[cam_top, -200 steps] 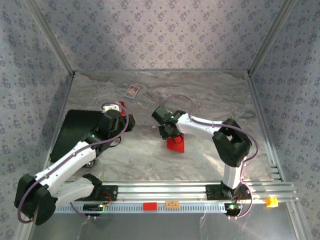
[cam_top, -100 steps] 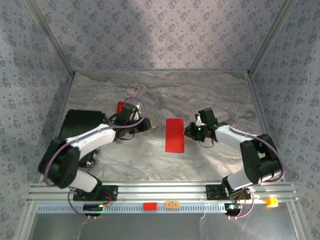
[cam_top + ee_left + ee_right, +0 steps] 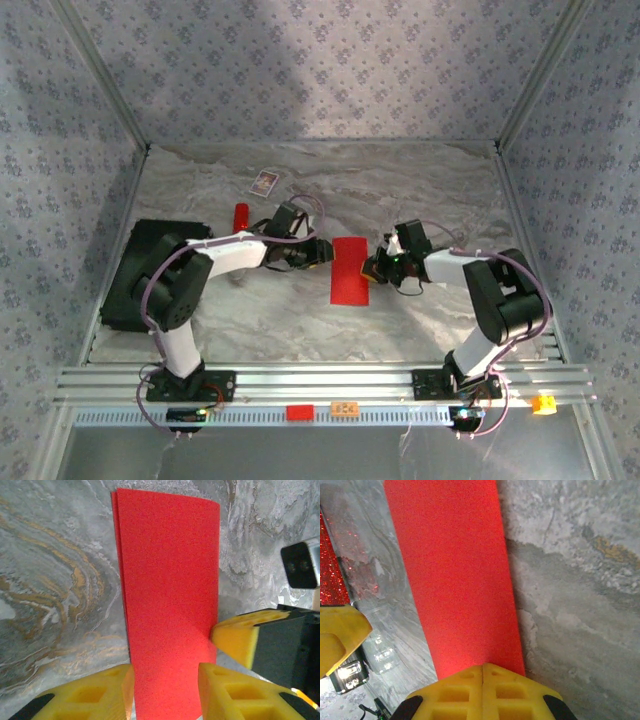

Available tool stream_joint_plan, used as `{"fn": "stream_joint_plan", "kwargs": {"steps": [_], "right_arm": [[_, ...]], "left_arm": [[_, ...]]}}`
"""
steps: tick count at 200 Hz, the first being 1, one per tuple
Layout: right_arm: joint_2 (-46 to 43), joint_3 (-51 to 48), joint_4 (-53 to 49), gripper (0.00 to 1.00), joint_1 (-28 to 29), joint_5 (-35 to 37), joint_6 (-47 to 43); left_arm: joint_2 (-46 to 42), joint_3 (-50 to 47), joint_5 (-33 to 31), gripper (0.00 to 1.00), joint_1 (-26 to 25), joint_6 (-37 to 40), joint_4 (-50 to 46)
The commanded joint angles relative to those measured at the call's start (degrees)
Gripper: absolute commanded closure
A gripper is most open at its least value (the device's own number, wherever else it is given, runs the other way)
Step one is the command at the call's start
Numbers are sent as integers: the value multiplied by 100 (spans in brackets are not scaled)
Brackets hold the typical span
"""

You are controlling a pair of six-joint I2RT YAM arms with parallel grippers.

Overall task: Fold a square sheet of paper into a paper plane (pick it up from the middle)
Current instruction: Third fold the triangle at the center of the table.

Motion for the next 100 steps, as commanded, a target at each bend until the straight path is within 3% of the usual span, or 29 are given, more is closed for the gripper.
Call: {"fn": "stream_joint_plan", "kwargs": {"steps": [1, 100], "right_arm": [[218, 22, -88, 94, -42, -87, 13], [353, -413, -144, 94, -113, 241, 107]], "left_arm": [[191, 177, 308, 62, -58, -79, 57], [811, 385, 401, 66, -146, -247, -105]]}}
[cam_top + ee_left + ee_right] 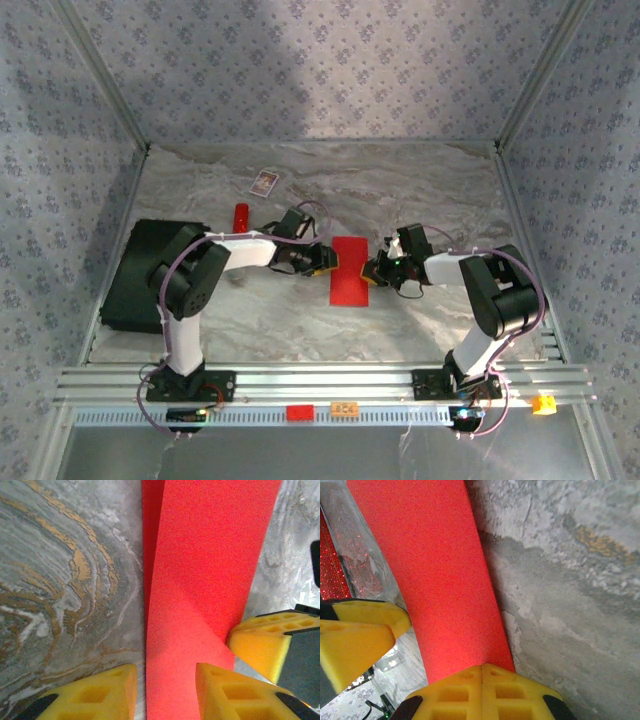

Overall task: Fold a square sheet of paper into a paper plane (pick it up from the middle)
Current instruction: Third fold the triangle at the center of the table.

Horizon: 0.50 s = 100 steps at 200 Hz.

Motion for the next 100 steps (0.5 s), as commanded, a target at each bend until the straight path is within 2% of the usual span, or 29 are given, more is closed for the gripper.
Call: {"fn": "stream_joint_plan", "kwargs": {"steps": [1, 100], "right_arm": [[194, -185, -578, 94, -23, 458, 41], [175, -188, -701, 94, -31, 550, 55]], "left_arm": [[166, 178, 122, 66, -88, -44, -81], [322, 278, 243, 72, -160, -53, -29]]}}
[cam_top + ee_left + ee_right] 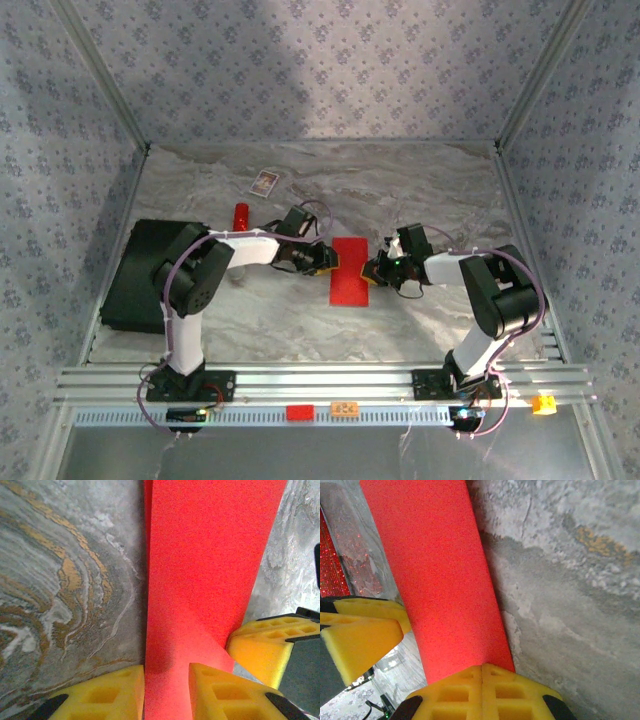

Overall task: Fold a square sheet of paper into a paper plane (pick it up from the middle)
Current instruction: Third fold the triangle at the center of the table.

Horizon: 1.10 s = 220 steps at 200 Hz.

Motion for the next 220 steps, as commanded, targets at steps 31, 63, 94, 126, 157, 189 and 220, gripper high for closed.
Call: {"fn": "stream_joint_plan", "kwargs": {"steps": [31, 63, 94, 126, 157, 189, 220], "right_arm": [[189, -198, -693, 94, -47, 547, 54], [175, -198, -690, 94, -40, 555, 56], [179, -199, -684, 94, -40, 547, 49], [176, -199, -685, 93, -40, 548, 56], [169, -196, -689, 93, -49, 547, 52], [160, -205, -678, 93, -49, 547, 53], [152, -200, -667, 93, -49, 534, 51]], "left_arm": [[69, 40, 177, 72, -141, -18, 190], [-49, -3, 93, 72, -127, -31, 257], [-122, -106, 78, 70, -120, -89, 501], [-168, -226, 86, 68, -96, -178, 735], [-259, -321, 21, 65, -64, -191, 831], [-353, -418, -3, 64, -45, -189, 991], [-353, -549, 67, 62, 3, -281, 1337]]}}
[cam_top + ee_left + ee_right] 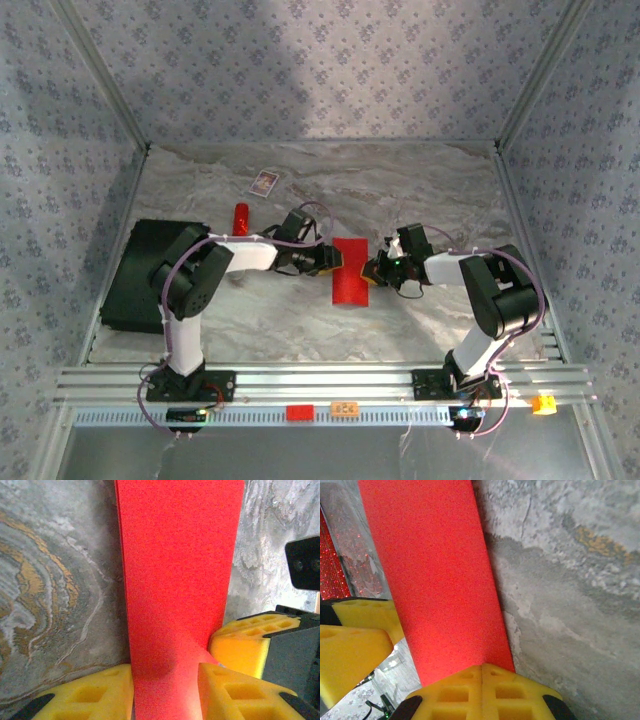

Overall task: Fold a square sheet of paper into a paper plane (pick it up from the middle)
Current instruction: Third fold the triangle at the center of the table.

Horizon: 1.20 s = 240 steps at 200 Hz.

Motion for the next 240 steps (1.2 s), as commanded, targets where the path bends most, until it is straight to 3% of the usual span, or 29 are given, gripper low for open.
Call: {"fn": "stream_joint_plan", "kwargs": {"steps": [1, 55, 102, 170, 240], "right_arm": [[156, -203, -668, 93, -33, 531, 47], [115, -200, -692, 93, -42, 547, 52], [65, -209, -712, 93, -51, 549, 52], [-134, -251, -383, 90, -42, 333, 161], [-780, -198, -327, 77, 59, 312, 67]], "left_arm": [[-200, -125, 56, 62, 64, -120, 430], [-177, -274, 122, 60, 69, -350, 1048], [-178, -245, 64, 61, 84, -310, 904], [-186, -276, 24, 87, 86, -265, 567], [-250, -248, 186, 100, 116, -229, 547]]}}
